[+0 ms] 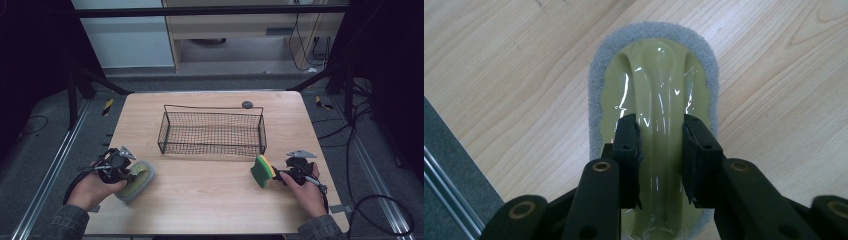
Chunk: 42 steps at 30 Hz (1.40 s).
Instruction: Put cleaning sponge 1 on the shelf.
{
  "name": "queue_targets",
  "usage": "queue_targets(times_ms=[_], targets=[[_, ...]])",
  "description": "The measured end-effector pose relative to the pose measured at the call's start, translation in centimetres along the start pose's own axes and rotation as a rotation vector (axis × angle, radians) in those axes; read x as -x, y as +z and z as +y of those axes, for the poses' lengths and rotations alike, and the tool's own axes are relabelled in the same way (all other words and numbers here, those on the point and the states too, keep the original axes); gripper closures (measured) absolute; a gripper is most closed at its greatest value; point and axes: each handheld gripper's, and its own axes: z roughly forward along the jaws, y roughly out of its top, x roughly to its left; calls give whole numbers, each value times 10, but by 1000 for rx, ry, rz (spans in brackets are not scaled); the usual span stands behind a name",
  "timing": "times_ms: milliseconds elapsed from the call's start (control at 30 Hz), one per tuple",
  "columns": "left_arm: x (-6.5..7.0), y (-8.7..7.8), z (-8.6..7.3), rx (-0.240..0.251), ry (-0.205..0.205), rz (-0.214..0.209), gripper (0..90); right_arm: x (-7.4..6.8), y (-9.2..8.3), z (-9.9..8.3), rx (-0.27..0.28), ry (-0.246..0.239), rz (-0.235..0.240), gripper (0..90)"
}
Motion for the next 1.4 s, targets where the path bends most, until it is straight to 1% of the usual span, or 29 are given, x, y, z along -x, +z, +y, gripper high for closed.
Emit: queue_targets(times_ms=[33,100,133,167,233,300,400,433,533,567,600,667,733,767,833,900,933,1000,1033,1067,1100,1133,1233,1267,1300,1333,1367,1400], targets=[[1,0,1,-2,18,6,710,0,0,0,0,0,0,4],[2,0,7,-16,83,15,710,0,0,0,0,1,0,5],[2,0,7,-16,83,15,710,0,0,0,0,1,0,5],[2,0,9,-16,93,12,710,0,0,0,-1,-1,0,5],[3,-1,15,-12,123,20,710,0,0,0,-1,-6,0,5],[5,-4,20,-7,164,32,710,1,0,0,-1,-9,2,5],[8,-12,29,13,204,38,710,1,0,0,0,-8,2,5],[10,-15,33,21,228,43,710,0,1,1,-1,-5,3,5],[12,-26,42,51,274,53,710,-1,1,2,-3,0,6,5],[13,-29,45,61,290,56,710,0,2,2,0,-11,5,6],[13,-32,48,71,303,60,710,0,2,2,0,-11,5,6],[14,-36,53,81,327,66,710,-1,3,3,2,-10,6,6],[16,-39,60,85,356,85,710,-2,3,3,-4,-6,6,6],[17,-39,63,91,366,93,710,-3,4,4,0,-5,5,7],[16,-39,68,108,360,101,710,-3,4,3,1,-5,5,7],[15,-38,72,137,381,123,710,-2,4,3,1,-8,6,6],[15,-38,74,137,379,125,710,-2,4,3,1,-8,5,7],[16,-38,76,126,378,148,710,-2,4,3,1,-7,5,7],[18,-40,78,134,388,153,710,-3,3,3,1,-8,5,8],[18,-40,78,134,388,153,710,-3,3,3,1,-8,5,8],[20,-44,82,137,405,161,710,-3,3,3,1,-8,4,7],[20,-44,82,137,405,161,710,-3,3,3,1,-8,4,7],[21,-47,88,145,427,168,710,-2,4,3,1,-8,6,7],[20,-48,91,146,441,166,710,-2,4,3,1,-8,7,7],[19,-47,94,146,446,170,710,-2,4,3,1,-12,8,7],[17,-47,98,143,448,178,710,-1,4,4,0,-12,13,8],[13,-46,105,144,451,184,710,1,3,3,0,-18,17,12],[13,-46,105,144,451,184,710,1,3,3,0,-18,17,12]])
